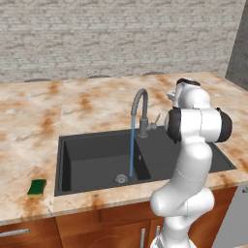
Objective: Soak the sponge with water for a few seconds and then drop it inside the sink.
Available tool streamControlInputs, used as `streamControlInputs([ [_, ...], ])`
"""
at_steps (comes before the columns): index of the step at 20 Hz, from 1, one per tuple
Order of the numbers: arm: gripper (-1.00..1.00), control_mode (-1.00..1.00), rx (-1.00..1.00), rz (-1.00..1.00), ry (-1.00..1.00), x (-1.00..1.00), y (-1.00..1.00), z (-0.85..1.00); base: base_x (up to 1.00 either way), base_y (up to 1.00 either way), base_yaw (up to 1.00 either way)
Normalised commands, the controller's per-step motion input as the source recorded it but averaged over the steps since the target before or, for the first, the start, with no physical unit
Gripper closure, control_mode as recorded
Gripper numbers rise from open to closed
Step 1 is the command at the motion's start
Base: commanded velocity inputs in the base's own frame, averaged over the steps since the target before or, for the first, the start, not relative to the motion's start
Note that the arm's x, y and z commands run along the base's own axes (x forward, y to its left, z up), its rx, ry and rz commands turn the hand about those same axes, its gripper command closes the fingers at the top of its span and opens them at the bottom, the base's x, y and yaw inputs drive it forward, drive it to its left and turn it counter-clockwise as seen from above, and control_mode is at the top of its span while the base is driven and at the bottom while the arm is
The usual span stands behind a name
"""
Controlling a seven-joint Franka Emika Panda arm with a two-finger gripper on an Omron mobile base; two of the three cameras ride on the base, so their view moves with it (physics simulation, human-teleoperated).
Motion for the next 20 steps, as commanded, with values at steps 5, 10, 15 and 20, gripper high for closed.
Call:
streamControlInputs([
  [5, -1.00, -1.00, 0.00, 0.00, 0.09, -0.33, 0.00, 0.32, 0.00, 0.00, 0.00],
  [10, -1.00, -1.00, 0.00, 0.00, 0.14, -0.37, 0.00, 0.34, 0.00, 0.00, 0.00],
  [15, -1.00, -1.00, 0.00, 0.00, 0.14, -0.47, 0.00, 0.36, 0.00, 0.00, 0.00],
  [20, -1.00, -1.00, 0.00, 0.00, 0.18, -0.37, 0.07, 0.27, 0.00, 0.00, 0.00],
])
